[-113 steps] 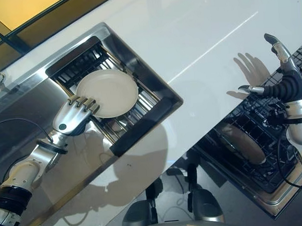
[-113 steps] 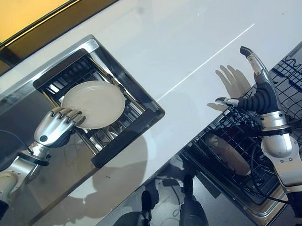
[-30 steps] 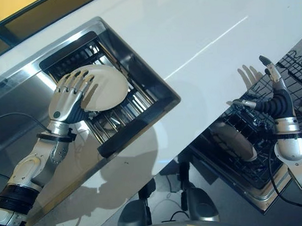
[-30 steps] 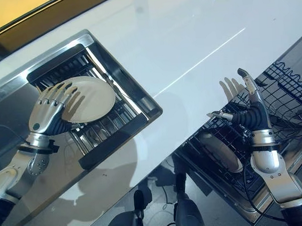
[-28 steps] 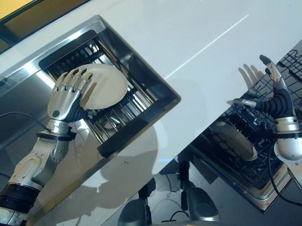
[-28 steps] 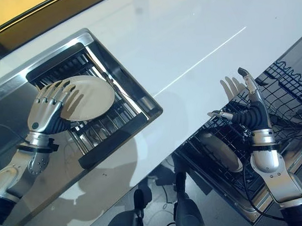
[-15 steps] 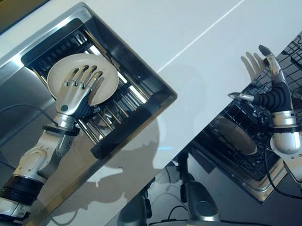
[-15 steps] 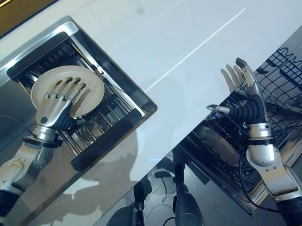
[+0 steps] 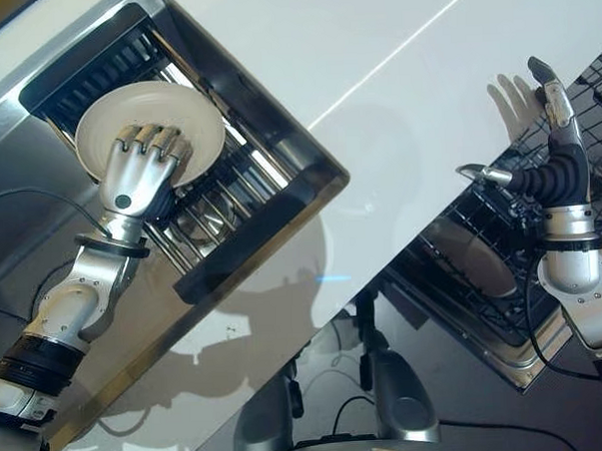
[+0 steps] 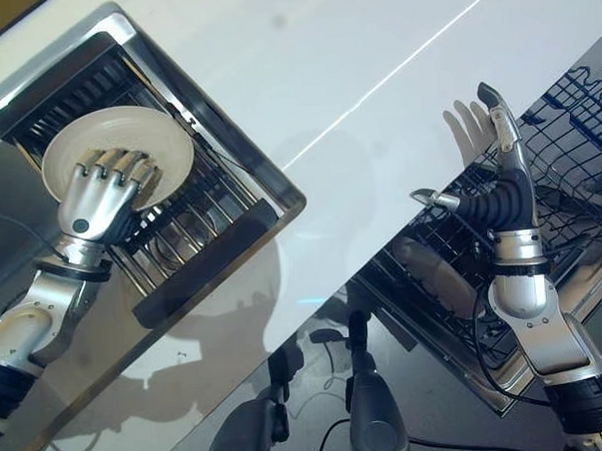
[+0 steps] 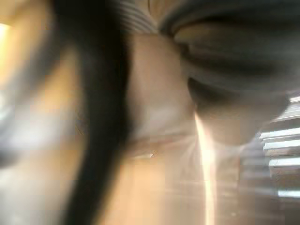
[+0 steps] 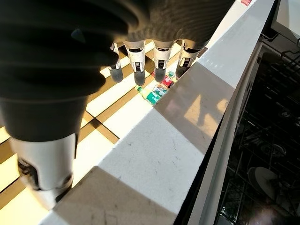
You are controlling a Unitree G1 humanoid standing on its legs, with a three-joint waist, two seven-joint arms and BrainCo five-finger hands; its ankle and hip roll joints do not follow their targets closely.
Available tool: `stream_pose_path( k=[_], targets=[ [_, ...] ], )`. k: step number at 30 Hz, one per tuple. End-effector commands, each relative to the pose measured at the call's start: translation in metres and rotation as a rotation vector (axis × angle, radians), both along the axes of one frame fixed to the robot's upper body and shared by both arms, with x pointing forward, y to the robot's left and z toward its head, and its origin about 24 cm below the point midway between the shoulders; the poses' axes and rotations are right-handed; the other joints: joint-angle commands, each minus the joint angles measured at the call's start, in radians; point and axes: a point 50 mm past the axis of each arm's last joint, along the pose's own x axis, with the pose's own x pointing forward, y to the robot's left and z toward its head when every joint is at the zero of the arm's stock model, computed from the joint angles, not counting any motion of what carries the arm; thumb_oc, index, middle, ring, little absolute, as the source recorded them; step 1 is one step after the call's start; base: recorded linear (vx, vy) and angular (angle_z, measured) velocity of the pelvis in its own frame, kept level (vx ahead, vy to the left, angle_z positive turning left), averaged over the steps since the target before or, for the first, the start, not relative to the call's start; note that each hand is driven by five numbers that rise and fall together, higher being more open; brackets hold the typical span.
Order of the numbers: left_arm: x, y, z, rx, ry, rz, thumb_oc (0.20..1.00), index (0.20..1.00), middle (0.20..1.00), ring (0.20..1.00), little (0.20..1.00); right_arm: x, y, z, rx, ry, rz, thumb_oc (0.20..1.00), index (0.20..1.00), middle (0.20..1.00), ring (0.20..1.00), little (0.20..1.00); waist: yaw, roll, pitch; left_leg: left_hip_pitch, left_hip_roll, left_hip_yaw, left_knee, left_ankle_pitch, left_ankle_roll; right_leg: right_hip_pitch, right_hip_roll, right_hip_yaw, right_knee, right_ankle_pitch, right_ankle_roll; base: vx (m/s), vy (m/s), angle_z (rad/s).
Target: Pick up plates and place into dishwasher.
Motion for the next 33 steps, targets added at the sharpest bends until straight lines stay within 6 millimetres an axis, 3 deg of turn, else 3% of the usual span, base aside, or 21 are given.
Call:
stream_pose_path(
  k=[1,12,19,33],
  targets=[
    [0.006,0.014,0.006,0.026,-0.054,0.087,0.200,0.200,0.200,0.200,0.200,-0.004,0.002,0.011,-0.034,-0.064,0.008,1.000,1.000,1.000,1.000,1.000,-0.001,-0.010,-0.024,-0.117,0.008,-0.030,-0.013,0.052,0.003,-0.016,-0.077,0.039,0.138,-0.125,0.153,0.00,0.000,0.00],
    [0.000,0.025,0.005,-0.011,-0.091,0.147,0.200,0.200,0.200,0.200,0.200,-0.008,-0.002,0.013,-0.044,-0.066,0.004,1.000,1.000,1.000,1.000,1.000,0.002,0.004,-0.050,-0.103,-0.004,-0.042,-0.019,0.048,0.005,-0.005,-0.077,0.020,0.140,-0.137,0.139,0.00,0.000,0.00],
    [-0.008,0.036,0.013,-0.068,-0.211,0.156,0.200,0.200,0.200,0.200,0.200,-0.009,-0.005,0.015,-0.034,-0.089,-0.006,1.000,1.000,1.000,1.000,1.000,0.009,0.010,-0.082,-0.079,-0.007,-0.048,-0.029,0.043,0.005,0.023,-0.076,0.003,0.131,-0.150,0.132,0.00,0.000,0.00],
    [-0.039,0.019,0.033,-0.100,-0.385,-0.065,0.200,0.200,0.200,0.200,0.200,-0.026,-0.019,0.002,0.008,-0.050,-0.035,1.000,1.000,1.000,1.000,1.000,0.029,0.010,-0.220,0.005,-0.012,-0.066,-0.039,0.019,-0.001,0.122,-0.069,-0.047,0.120,-0.190,0.119,0.01,-0.027,0.06]
  ],
)
